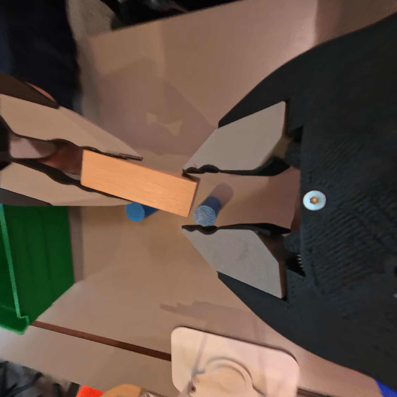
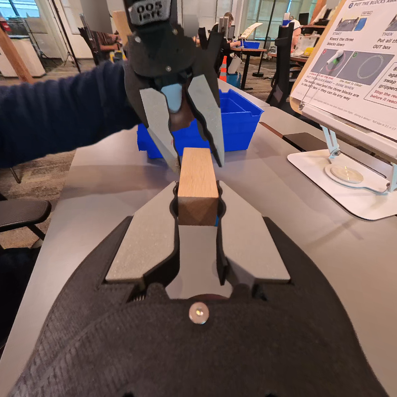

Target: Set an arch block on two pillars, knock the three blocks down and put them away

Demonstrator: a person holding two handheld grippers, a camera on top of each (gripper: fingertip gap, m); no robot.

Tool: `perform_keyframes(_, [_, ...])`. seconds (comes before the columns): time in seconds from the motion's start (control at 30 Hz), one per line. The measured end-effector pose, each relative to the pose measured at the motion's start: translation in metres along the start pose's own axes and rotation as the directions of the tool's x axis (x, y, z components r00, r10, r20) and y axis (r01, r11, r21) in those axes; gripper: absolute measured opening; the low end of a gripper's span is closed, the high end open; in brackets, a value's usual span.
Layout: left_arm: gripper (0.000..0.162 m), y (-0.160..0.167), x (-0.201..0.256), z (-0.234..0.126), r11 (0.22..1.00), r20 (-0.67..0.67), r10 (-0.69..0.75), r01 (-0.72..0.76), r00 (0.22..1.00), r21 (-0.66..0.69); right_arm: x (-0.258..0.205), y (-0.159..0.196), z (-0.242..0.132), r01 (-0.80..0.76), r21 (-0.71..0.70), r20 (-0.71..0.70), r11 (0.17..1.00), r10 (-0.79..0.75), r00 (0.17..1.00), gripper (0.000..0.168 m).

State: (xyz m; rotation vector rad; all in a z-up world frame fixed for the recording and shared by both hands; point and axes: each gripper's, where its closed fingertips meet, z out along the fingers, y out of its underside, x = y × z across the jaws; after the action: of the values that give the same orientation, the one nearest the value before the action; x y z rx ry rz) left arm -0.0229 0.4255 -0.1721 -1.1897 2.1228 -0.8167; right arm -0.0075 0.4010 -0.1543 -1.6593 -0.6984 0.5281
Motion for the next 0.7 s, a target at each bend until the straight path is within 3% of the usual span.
perform_keyframes(0.17, [0.038, -0.013, 0.002, 0.005, 0.978, -0.018, -0.042, 0.045, 0.999, 0.203, 0.003, 0.000, -0.004, -0.020, 0.023, 0.026, 1.000, 0.020, 0.999, 0.031])
perform_keyframes(0.3, [0.037, -0.018, 0.003, 0.004, 0.960, 0.007, -0.040, 0.037, 0.999, 0.279, 0.006, 0.003, -0.007, -0.049, 0.019, 0.048, 0.999, 0.048, 0.998, 0.032])
perform_keyframes(0.7, [0.036, -0.016, 0.010, 0.007, 0.953, 0.014, -0.009, 0.004, 1.000, 0.303, 0.005, 0.014, -0.002, -0.003, -0.033, 0.050, 0.999, 0.005, 0.999, 0.036])
